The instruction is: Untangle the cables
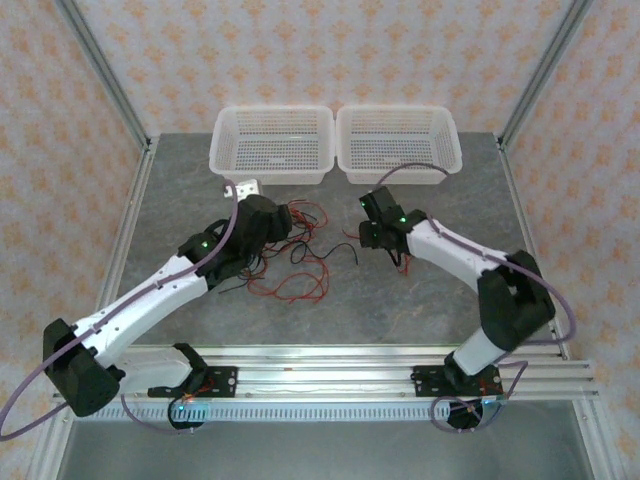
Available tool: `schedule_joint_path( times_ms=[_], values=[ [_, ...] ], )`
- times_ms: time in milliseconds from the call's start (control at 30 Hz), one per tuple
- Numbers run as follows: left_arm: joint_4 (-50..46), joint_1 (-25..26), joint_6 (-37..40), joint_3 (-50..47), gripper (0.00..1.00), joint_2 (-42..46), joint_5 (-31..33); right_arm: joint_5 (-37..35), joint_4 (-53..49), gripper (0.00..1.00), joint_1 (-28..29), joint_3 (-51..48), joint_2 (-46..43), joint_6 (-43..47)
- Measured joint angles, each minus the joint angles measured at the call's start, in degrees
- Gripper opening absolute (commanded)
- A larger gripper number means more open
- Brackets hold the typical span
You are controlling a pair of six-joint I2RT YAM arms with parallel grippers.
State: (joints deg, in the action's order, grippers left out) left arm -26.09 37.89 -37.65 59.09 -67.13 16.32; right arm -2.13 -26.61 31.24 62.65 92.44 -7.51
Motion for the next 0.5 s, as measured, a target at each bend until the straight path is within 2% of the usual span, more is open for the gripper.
schedule_joint_path(
  times_ms=[333,433,500],
  values=[
    [-0.2,0.0,-0.1,-3.4,0.69,0.6,-1.5,-5.0,-2.5,0.45,-5.0,5.6,11.5,10.4],
    [-0.2,0.0,-0.1,-3.4,0.69,0.6,-1.6,-5.2,-2.5,0.41,-5.3,6.4,13.8,11.8],
    [-0.2,0.0,-0.1,-3.4,0.69,0.6,-1.8,-5.2,-2.4,0.34,-5.3,6.5,15.0,12.5]
  ],
)
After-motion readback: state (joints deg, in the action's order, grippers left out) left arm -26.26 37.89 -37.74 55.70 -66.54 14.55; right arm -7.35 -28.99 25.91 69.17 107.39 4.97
